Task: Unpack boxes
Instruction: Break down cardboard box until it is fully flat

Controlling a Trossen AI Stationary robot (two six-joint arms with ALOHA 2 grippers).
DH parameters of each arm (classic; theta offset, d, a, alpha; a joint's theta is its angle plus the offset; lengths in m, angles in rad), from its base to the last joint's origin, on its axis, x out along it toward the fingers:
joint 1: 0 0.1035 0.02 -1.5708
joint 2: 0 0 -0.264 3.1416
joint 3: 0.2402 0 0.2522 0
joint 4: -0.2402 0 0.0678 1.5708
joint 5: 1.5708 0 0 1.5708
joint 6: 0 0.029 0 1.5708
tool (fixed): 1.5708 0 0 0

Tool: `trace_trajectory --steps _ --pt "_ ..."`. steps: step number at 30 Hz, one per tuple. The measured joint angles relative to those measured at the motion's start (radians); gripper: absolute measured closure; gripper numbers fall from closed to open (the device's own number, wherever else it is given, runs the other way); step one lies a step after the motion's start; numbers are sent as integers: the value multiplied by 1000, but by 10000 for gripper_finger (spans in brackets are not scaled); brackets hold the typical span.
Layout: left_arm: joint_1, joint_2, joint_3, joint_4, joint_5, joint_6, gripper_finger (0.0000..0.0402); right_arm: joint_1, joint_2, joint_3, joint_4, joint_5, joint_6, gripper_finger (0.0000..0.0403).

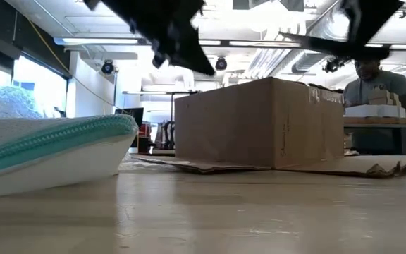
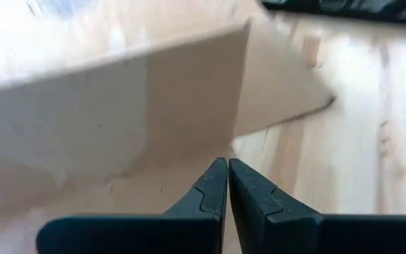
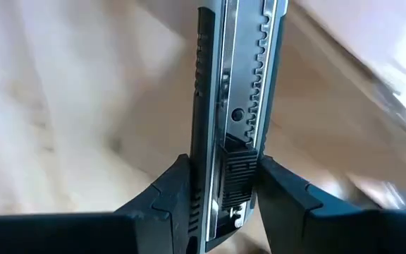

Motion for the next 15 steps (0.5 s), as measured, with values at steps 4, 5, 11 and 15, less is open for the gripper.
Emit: trace_trajectory --steps 4,5,11,15 --pt "-21 -53 0 5 -34 4 402 -9 -121 -26 -44 28 169 290" --pt "-24 -60 0 13 -41 11 402 -9 -151 -35 -44 31 194 290" --pt "-44 -76 0 65 -35 57 402 7 -265 -113 6 151 232 291" --pt "-74 -65 -50 272 -56 182 402 48 -309 -223 361 182 48 291"
